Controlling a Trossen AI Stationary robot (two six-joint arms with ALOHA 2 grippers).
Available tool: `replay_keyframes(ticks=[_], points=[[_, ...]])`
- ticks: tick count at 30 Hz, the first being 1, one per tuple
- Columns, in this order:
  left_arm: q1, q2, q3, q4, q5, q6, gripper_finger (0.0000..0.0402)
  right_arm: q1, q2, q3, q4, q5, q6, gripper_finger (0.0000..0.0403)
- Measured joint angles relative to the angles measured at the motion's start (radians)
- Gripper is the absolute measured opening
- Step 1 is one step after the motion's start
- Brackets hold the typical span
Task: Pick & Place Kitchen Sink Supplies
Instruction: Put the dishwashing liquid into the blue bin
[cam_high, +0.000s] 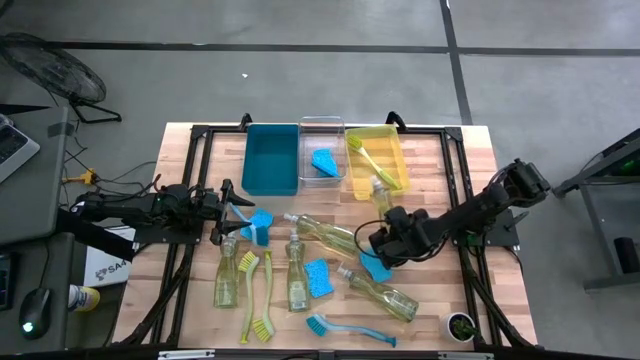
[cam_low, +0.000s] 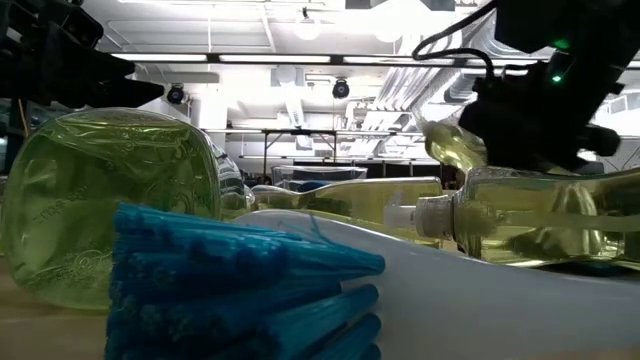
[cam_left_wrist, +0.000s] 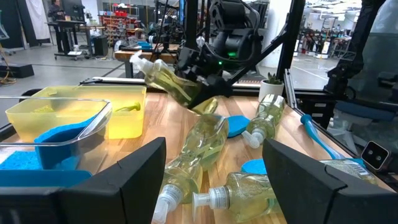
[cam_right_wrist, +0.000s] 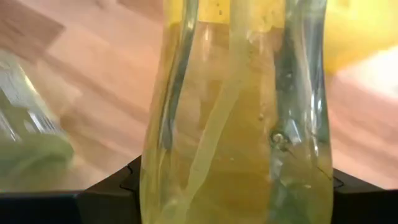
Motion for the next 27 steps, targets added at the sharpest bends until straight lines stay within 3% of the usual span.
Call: replay_keyframes(ticks=[7, 16, 21, 27], points=[[0.0, 0.0, 0.0, 0.0, 0.0, 0.0, 0.0264, -0.025, 0.0, 0.0, 0.165, 0.195, -0.171, 0.0232], [0.0, 0.0, 0.0, 0.0, 0.0, 0.0, 0.0264, -0.062, -0.001, 0.001, 0.573, 0.385, -0.613, 0.0232], [0.0, 0.0, 0.0, 0.0, 0.0, 0.0, 0.0264, -0.094, -0.002, 0.0, 0.828, 0.41, -0.883, 0.0232], [0.0, 0.0, 0.0, 0.0, 0.0, 0.0, 0.0264, -0.146, -0.002, 0.0, 1.028, 0.333, -1.112, 0.0232]])
